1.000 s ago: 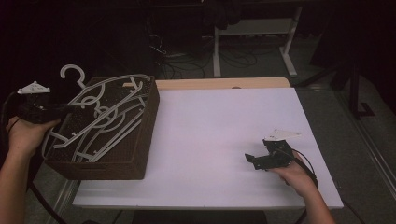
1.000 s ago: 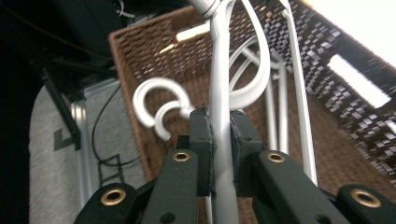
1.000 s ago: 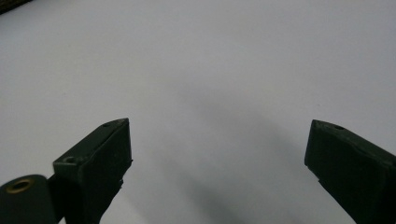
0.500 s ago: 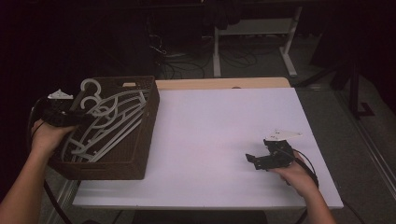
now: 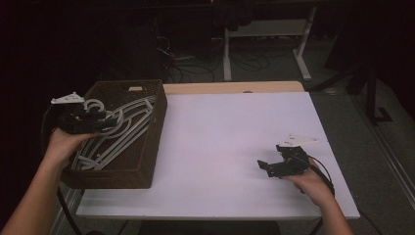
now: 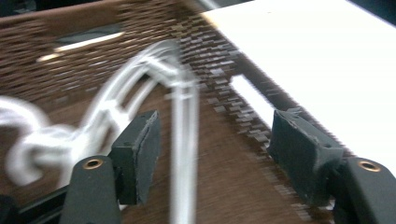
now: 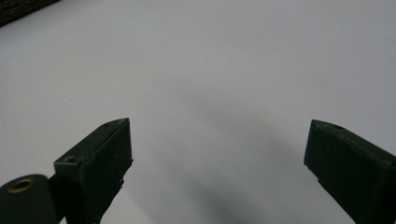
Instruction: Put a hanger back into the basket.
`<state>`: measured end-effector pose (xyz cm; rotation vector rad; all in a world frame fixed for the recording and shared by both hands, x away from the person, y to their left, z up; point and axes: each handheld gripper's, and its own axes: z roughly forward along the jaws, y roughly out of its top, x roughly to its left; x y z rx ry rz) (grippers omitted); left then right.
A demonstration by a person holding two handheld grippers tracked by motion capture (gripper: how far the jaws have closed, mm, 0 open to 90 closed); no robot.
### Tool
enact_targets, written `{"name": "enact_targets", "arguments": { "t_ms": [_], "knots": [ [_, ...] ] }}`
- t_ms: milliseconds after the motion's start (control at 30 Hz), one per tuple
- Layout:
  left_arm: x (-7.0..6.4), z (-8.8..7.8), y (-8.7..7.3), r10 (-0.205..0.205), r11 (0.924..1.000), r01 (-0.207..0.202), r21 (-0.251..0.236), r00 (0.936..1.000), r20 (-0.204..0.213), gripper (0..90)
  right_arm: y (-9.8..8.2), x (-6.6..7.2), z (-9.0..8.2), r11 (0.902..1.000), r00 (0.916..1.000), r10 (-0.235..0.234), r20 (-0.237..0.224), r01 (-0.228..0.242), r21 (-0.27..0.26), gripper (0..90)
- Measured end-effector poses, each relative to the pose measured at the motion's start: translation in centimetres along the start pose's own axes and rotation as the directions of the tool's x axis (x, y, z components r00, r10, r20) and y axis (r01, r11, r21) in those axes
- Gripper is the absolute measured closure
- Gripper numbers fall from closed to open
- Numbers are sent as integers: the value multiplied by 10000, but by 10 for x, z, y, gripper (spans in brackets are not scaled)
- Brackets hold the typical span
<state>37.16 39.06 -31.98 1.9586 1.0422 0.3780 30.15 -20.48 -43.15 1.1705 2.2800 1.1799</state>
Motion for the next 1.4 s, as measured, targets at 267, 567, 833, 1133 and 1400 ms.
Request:
{"name": "enact_targets", "arguments": {
  "t_ms": [267, 567, 833, 1133, 1400],
  "knots": [
    [-50, 19, -3, 539, 9967, -447, -674, 9886, 1409, 231, 11, 5, -6, 9998, 9989, -213, -416, 213, -9, 50],
    [-91, 33, -9, 1201, 9904, -992, -966, 9624, 2434, 152, 31, 11, -18, 9983, 9947, -511, -893, 484, -318, 26],
    [-102, 37, -13, 1264, 9905, -1037, -904, 9452, 3009, 87, 42, 13, -27, 9955, 9910, -827, -1052, 772, -549, 25],
    [-110, 41, -20, 1372, 9903, -1214, -676, 9312, 3377, 2, 47, 15, -29, 9941, 9893, -949, -1105, 884, -625, 25],
    [-109, 41, -21, 1328, 9908, -1154, -709, 9302, 3423, 3, 49, 15, -29, 9934, 9888, -1000, -1112, 929, -672, 26]
  ]
}}
